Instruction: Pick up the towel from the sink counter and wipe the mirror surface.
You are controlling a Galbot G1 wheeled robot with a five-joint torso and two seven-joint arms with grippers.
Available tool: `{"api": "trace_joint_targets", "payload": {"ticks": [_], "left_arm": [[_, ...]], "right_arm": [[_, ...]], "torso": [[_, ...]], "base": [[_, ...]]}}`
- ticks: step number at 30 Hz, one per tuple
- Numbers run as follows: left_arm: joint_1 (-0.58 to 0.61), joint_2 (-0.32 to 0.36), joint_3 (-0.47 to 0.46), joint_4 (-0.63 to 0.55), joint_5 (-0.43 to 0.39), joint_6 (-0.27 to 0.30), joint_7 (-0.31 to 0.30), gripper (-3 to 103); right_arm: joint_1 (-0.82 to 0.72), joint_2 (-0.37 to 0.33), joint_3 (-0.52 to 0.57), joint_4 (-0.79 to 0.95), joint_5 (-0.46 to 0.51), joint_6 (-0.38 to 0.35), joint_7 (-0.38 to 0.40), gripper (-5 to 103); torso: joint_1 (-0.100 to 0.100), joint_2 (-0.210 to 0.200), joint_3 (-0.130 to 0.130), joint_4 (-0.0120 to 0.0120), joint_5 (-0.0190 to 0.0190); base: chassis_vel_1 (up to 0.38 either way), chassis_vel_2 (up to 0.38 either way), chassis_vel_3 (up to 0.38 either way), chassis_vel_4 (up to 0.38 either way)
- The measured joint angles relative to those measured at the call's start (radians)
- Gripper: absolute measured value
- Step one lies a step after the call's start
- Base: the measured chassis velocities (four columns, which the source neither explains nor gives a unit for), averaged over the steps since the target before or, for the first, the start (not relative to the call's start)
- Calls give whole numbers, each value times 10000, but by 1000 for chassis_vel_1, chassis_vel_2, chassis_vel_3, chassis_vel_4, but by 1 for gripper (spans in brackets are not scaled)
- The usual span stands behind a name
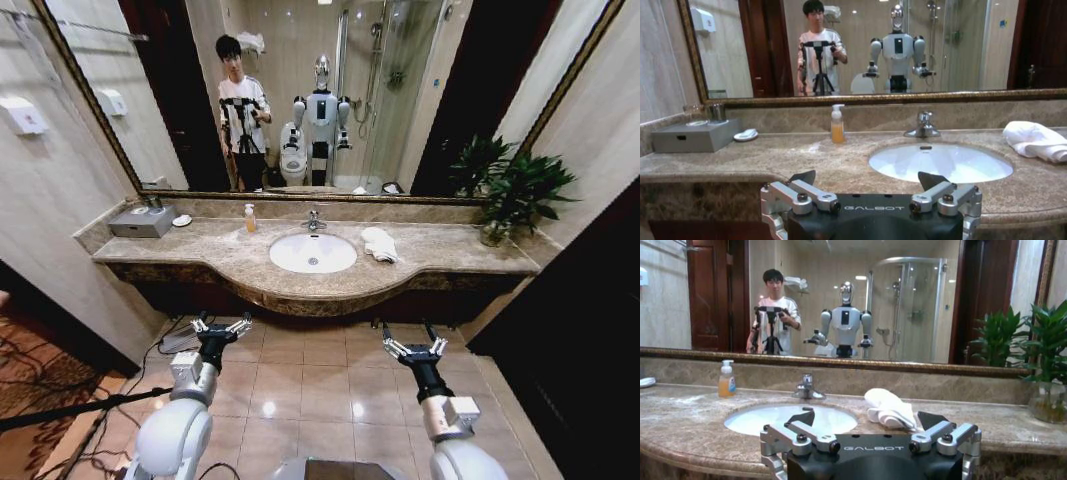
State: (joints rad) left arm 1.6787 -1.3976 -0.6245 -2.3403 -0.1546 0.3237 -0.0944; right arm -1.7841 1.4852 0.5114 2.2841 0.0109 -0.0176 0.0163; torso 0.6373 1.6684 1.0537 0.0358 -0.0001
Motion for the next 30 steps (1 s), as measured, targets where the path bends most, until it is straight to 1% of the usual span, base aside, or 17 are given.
{"api": "trace_joint_targets", "payload": {"ticks": [8,12,16,20,30], "left_arm": [[0,0,0,0,0,0,0,100],[0,-1,0,0,0,0,0,100],[0,-1,0,0,0,0,0,100],[0,0,0,0,0,0,0,100],[0,-1,0,0,0,0,0,100]], "right_arm": [[99,-42,60,-59,44,-93,50,100],[114,-22,59,-47,44,-154,54,100],[145,-32,38,-44,-19,-209,73,100],[135,-27,-33,-7,-116,-218,134,100],[165,145,-117,-49,-268,-143,149,100]], "torso": [[-1,0,0,0,0],[0,0,0,-2,0],[3,-1,1,4,0],[2,0,0,-1,0],[1,0,0,0,0]], "base": [[-39,21,29,-31],[-98,90,83,-94],[-107,103,102,-119],[-111,97,109,-112],[-116,114,118,-104]]}}
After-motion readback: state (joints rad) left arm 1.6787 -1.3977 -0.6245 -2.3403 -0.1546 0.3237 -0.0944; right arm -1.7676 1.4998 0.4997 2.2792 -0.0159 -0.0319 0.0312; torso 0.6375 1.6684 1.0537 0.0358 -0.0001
